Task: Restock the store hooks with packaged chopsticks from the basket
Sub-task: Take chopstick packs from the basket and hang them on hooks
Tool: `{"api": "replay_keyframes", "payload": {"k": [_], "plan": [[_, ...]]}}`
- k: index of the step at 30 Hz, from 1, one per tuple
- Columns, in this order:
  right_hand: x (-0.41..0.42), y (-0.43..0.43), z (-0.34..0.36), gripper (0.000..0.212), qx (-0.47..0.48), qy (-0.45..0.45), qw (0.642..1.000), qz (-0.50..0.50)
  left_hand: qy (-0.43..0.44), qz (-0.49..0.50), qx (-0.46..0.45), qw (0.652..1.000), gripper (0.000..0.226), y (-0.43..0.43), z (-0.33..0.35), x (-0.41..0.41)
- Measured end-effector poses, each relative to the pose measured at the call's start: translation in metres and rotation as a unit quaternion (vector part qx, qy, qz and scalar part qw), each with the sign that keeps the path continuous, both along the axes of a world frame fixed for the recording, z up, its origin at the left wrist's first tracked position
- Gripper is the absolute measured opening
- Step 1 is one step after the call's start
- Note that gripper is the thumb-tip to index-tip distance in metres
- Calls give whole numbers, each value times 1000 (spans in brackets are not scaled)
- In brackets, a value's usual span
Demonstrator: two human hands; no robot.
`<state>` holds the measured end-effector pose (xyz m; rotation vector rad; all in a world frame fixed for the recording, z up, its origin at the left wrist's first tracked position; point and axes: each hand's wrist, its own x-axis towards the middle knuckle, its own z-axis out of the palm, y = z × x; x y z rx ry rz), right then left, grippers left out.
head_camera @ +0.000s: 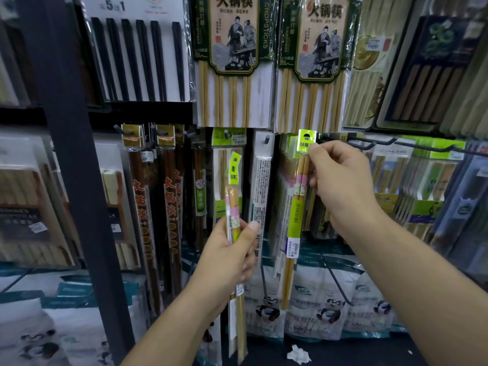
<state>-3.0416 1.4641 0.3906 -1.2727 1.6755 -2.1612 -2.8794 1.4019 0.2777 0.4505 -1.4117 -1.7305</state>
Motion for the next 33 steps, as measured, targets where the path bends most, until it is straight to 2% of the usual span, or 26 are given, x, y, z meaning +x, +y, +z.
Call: {"api": "replay_keyframes", "payload": {"k": [3,6,9,14,18,21,24,27,30,33], "plan": [[-2,-2,-5,26,8,2,1000,-6,17,-18,24,999,36,2,4,2],[-4,-3,-9,27,21,12,999,-22,47,-36,59,996,25,4,6,3],[-5,-4,-14,29,31,23,998,-40,31,-18,23,999,12,8,8,3],[-2,0,-22,21,21,30,997,-71,21,0,-44,999,15,10,9,2],[13,6,-28,25,39,55,998,-4,29,8,-55,998,15,10,9,0],[26,7,-31,19,56,74,993,68,41,-1,-51,998,21,10,7,-2],[32,5,-32,18,49,81,992,78,49,-17,-51,997,16,10,5,-3],[29,5,-30,20,42,78,995,55,32,-1,-62,998,19,9,2,-4],[20,5,-20,24,16,38,999,24,-24,51,-89,994,27,5,-1,-3],[11,4,-8,27,-1,9,1000,9,-43,63,-93,993,25,2,-2,0]]}}
